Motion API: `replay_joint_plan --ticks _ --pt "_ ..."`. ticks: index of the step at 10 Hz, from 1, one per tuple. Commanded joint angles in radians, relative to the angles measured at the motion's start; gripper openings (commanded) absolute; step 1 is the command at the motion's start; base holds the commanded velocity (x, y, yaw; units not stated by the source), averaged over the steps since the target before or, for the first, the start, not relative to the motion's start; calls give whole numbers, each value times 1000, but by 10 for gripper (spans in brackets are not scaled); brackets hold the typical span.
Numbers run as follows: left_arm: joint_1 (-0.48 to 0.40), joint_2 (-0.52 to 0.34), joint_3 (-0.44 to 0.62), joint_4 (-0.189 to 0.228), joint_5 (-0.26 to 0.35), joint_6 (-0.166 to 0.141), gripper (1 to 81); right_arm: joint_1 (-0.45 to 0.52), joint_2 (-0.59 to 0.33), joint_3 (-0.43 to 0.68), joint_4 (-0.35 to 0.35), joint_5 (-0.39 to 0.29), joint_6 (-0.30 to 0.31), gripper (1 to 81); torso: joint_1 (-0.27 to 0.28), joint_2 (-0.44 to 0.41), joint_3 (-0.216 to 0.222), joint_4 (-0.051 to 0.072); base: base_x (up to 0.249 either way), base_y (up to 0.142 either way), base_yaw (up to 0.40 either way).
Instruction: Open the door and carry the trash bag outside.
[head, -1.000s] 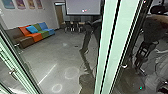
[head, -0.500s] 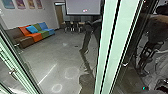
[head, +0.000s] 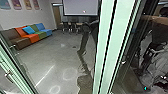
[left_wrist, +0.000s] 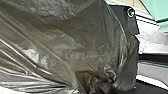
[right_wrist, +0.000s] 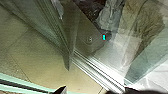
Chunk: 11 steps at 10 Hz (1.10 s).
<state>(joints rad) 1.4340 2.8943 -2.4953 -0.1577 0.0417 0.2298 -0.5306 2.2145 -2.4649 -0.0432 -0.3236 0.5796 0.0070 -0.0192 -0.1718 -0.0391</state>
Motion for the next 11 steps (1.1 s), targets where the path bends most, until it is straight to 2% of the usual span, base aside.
replay_joint_plan --ticks 1,2,3,4,11 --pt "-36 -7 12 -6 70 -1 10 181 -94 -72 -98 117 -35 811 0 0 37 -49 0 0 0" --pt "-37 -6 10 -6 70 -1 10 183 -95 -78 -115 117 -33 811 0 0 11 -20 0 0 0" --pt "-37 -6 12 -6 70 -1 10 186 -106 -81 -126 118 -33 811 0 0 19 -37 0 0 0" --pt "-36 -4 12 -6 70 -1 10 186 -118 -83 -141 118 -33 811 0 0 23 -40 0 0 0" --pt "-37 -1 12 -6 70 -1 10 200 -141 -80 -156 120 -33 811 0 0 24 -39 0 0 0"
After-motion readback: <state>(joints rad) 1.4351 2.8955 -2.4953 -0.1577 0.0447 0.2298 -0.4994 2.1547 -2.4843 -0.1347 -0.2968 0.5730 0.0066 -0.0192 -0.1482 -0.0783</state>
